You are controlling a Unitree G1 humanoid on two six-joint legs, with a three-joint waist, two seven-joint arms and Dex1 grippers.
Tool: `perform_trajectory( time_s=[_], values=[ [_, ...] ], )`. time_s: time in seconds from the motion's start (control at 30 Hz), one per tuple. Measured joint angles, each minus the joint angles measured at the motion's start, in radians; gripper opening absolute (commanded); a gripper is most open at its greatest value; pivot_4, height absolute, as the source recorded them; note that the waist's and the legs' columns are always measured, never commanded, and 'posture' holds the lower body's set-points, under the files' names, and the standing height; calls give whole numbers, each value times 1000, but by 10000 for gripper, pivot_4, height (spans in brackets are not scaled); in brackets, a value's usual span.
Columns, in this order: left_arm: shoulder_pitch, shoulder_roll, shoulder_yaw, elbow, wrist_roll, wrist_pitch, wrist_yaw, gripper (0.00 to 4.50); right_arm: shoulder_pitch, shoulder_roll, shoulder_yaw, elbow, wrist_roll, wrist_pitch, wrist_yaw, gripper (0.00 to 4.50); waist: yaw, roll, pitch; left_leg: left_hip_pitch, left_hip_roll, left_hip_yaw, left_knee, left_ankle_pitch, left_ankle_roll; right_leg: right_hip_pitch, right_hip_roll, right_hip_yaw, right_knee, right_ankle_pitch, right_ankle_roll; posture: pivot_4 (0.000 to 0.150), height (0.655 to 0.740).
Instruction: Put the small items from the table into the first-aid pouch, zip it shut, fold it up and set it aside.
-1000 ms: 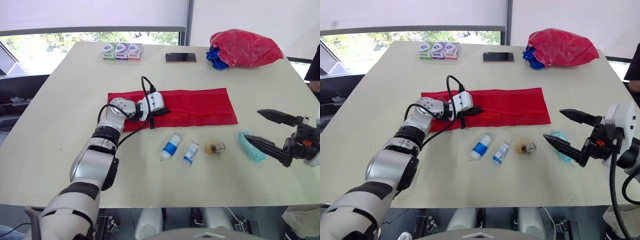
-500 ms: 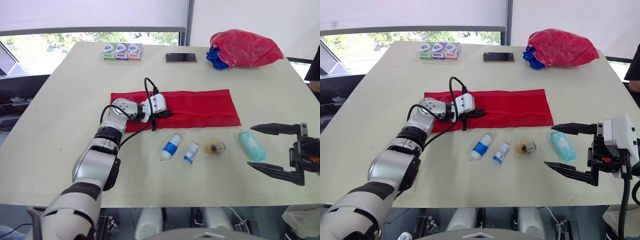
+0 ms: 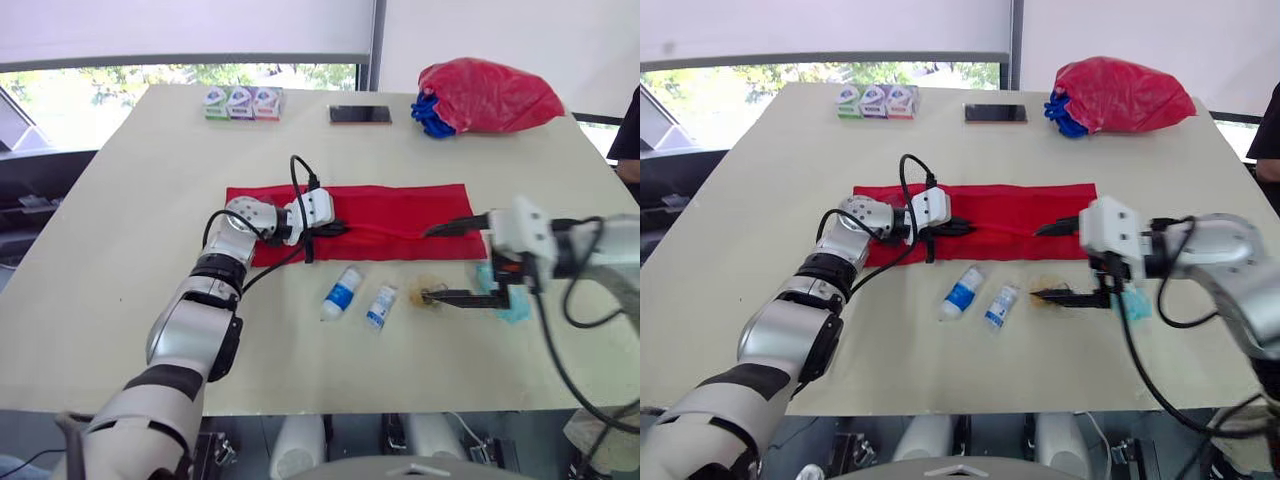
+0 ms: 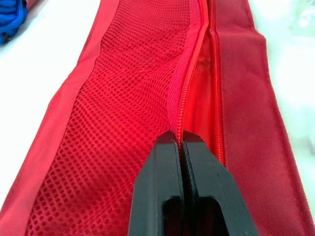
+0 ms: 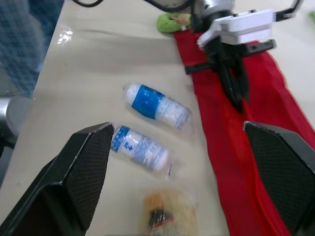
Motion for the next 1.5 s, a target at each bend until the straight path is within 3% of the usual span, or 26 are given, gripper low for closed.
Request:
perform_trajectory(
  time_s=[0.2, 0.37, 0.6, 0.8, 0.9, 1.0, 1.03, 1.1, 1.17, 1.5],
  values=[
    [-3, 3, 0, 8, 0, 5, 14, 780, -220, 210, 234, 202, -187, 12, 18, 45000, -1, 0, 0, -1, -1, 1, 2, 2, -4, -3, 0, 1, 6, 0, 0, 1500, 7400],
    [-4, 0, 1, 8, -1, 8, 20, 780, -310, 292, 341, 282, -284, 48, 26, 45000, 1, 0, 0, -2, -1, 1, 3, 2, -3, -4, -1, 1, 9, 0, 0, 1500, 7400],
    [-5, 0, 2, 9, -1, 9, 25, 780, -318, 377, 457, 420, -402, 28, 27, 45000, 0, 0, 0, -2, -1, 0, 6, 3, -3, -4, -1, 1, 10, 0, 0, 1500, 7400],
    [-5, 0, 1, 9, -1, 17, 25, 780, -298, 422, 469, 490, -461, -22, 22, 45000, -3, 0, 0, -2, -1, 0, 7, 3, -4, -4, -1, 1, 10, 0, 0, 1500, 7400],
    [-5, 0, 1, 9, -1, 18, 25, 0, -280, 425, 466, 497, -468, -39, 24, 36889, -2, 0, 0, -2, -1, 0, 7, 3, -3, -4, -1, 1, 10, 0, 0, 1500, 7400],
    [-5, 0, 1, 9, -1, 19, 25, 0, -260, 413, 448, 473, -464, -26, 41, 20334, -2, 0, 0, -3, -1, 0, 7, 3, -3, -4, -1, 1, 10, 0, 0, 1500, 7400],
    [-5, 0, 1, 9, -1, 19, 25, 0, -260, 411, 446, 468, -464, -22, 43, 17917, -2, 0, 0, -3, -1, 0, 7, 3, -4, -4, -1, 1, 10, 0, 0, 1500, 7400],
    [-5, 0, 1, 9, -1, 19, 25, 0, -260, 403, 426, 437, -459, 20, 44, 8088, -2, 0, 0, -2, -1, 0, 7, 3, -4, -4, -1, 1, 11, 0, 0, 1500, 7400],
    [-5, 0, 1, 9, -1, 19, 25, 0, -260, 402, 403, 407, -452, 56, 42, 1458, -2, 0, 0, -2, -1, 0, 7, 3, -3, -4, -1, 1, 11, 0, 0, 1500, 7400],
    [-7, -16, 27, 9, -25, 57, 18, 0, -216, 305, 217, 175, -339, 462, -55, 393, 0, 0, 0, -4, -1, -1, 8, 1, -2, -4, -2, 0, 10, 0, 0, 1500, 7400]
  ],
)
